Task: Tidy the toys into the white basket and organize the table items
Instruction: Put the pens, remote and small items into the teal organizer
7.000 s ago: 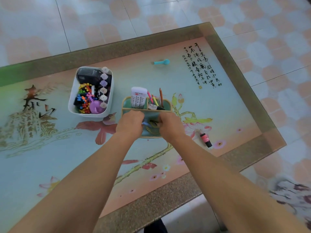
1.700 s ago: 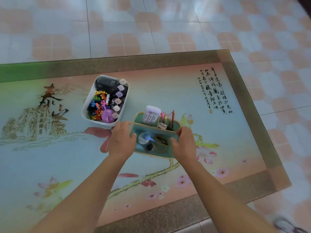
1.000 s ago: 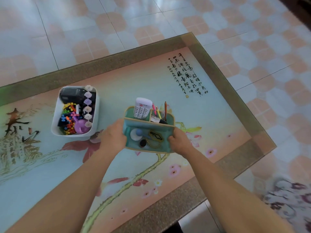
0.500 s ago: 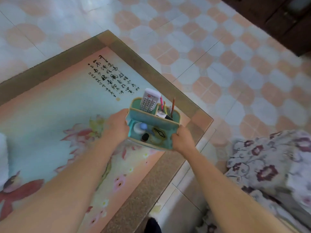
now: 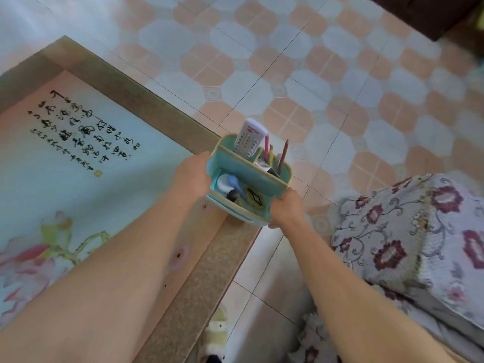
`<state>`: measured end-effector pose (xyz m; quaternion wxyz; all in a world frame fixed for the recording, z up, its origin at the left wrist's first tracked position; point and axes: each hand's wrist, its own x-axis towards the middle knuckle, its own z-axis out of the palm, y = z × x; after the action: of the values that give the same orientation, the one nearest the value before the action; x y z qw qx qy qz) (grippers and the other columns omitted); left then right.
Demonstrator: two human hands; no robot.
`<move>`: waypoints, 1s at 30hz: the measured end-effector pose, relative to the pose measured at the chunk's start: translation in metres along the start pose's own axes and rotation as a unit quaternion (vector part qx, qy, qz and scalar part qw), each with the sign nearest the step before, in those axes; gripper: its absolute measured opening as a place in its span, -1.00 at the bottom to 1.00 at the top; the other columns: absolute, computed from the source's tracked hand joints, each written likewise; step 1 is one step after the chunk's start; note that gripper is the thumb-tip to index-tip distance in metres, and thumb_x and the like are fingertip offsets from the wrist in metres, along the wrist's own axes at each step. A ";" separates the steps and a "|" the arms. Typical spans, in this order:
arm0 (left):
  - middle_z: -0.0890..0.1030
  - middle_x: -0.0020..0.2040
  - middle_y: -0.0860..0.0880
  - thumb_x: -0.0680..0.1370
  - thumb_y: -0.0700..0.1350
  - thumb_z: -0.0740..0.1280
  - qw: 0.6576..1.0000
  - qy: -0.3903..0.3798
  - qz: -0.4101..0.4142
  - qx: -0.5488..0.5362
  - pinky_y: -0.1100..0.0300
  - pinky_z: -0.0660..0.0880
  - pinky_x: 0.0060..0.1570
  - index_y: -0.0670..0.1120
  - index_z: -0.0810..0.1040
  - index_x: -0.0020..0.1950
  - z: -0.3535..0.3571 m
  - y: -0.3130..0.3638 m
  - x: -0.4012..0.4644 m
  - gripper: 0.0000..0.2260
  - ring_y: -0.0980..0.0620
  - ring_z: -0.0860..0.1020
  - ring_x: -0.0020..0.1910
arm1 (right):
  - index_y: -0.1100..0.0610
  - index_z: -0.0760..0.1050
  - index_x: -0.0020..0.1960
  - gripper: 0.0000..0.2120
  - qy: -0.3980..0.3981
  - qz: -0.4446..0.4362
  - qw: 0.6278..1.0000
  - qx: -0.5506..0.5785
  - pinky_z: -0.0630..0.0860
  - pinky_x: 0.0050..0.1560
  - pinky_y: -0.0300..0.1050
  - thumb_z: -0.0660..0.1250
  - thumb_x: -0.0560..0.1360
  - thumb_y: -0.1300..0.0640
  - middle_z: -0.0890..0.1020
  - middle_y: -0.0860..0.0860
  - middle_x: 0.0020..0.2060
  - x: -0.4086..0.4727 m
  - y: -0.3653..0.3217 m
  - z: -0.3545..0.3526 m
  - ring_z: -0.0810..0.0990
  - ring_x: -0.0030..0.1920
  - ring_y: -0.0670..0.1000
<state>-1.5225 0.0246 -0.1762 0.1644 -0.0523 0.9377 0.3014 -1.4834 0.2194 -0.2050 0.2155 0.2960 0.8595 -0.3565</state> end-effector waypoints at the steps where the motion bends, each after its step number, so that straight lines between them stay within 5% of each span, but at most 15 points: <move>1: 0.51 0.21 -0.30 0.51 -0.34 0.15 1.000 -0.005 -0.002 0.002 -0.06 0.42 0.17 -0.22 0.41 0.31 0.003 0.006 0.006 -0.64 -0.27 0.47 0.20 | 0.20 0.41 0.27 -0.63 0.000 0.006 1.000 0.008 0.65 -0.37 0.14 0.10 0.49 0.25 0.60 0.19 -0.01 0.004 0.000 -0.002 0.65 -0.24 0.24; 12: 0.42 0.30 -0.32 0.54 -0.36 0.11 0.998 -0.054 0.024 0.031 -0.05 0.35 0.22 -0.20 0.25 0.44 0.017 0.026 0.042 -0.55 -0.26 0.38 0.28 | 0.22 0.36 0.27 -0.67 0.020 0.031 0.999 0.033 0.62 -0.07 0.20 0.09 0.52 0.29 0.51 0.14 -0.01 0.034 0.002 -0.006 0.60 -0.03 0.24; 19: 0.32 0.38 -0.29 0.57 -0.30 0.15 0.994 -0.094 0.022 0.045 -0.05 0.32 0.27 -0.13 0.05 0.52 0.016 0.022 0.049 -0.46 -0.27 0.34 0.34 | 0.21 0.34 0.31 -0.67 0.024 0.033 0.999 0.017 0.62 -0.05 0.18 0.09 0.55 0.23 0.55 0.17 0.04 0.035 0.001 -0.003 0.62 -0.03 0.21; 24: 0.15 0.51 -0.22 0.59 -0.25 0.15 0.995 -0.078 0.042 0.039 0.02 0.13 0.44 -0.20 0.01 0.53 0.010 0.023 0.041 -0.46 -0.19 0.14 0.49 | 0.26 0.27 0.32 -0.66 0.040 0.034 0.998 0.018 0.52 -0.11 -0.01 0.14 0.60 0.14 0.48 0.13 0.00 0.024 -0.003 -0.008 0.53 -0.06 0.11; 26: 0.17 0.51 -0.18 0.59 -0.27 0.15 0.997 -0.044 0.051 0.024 0.07 0.13 0.43 -0.20 0.07 0.52 0.004 0.027 0.032 -0.49 -0.15 0.15 0.49 | 0.27 0.22 0.35 -0.59 0.079 0.006 0.997 0.009 0.52 0.07 0.10 0.20 0.57 0.15 0.44 0.17 0.17 0.013 -0.007 -0.006 0.52 0.10 0.18; 30: 0.34 0.41 -0.16 0.58 -0.27 0.16 0.997 0.017 0.078 -0.015 0.09 0.26 0.33 -0.16 0.26 0.46 -0.012 0.025 0.004 -0.58 -0.13 0.33 0.37 | 0.25 0.14 0.45 -0.44 0.169 -0.106 0.978 -0.068 0.18 0.44 0.14 0.27 0.52 0.19 0.17 0.18 0.46 -0.019 -0.026 0.004 0.19 0.45 0.20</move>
<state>-1.5345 0.0378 -0.1542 0.1236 0.0133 0.9372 0.3260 -1.4856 0.1949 -0.1839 0.0476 0.2436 0.9323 -0.2630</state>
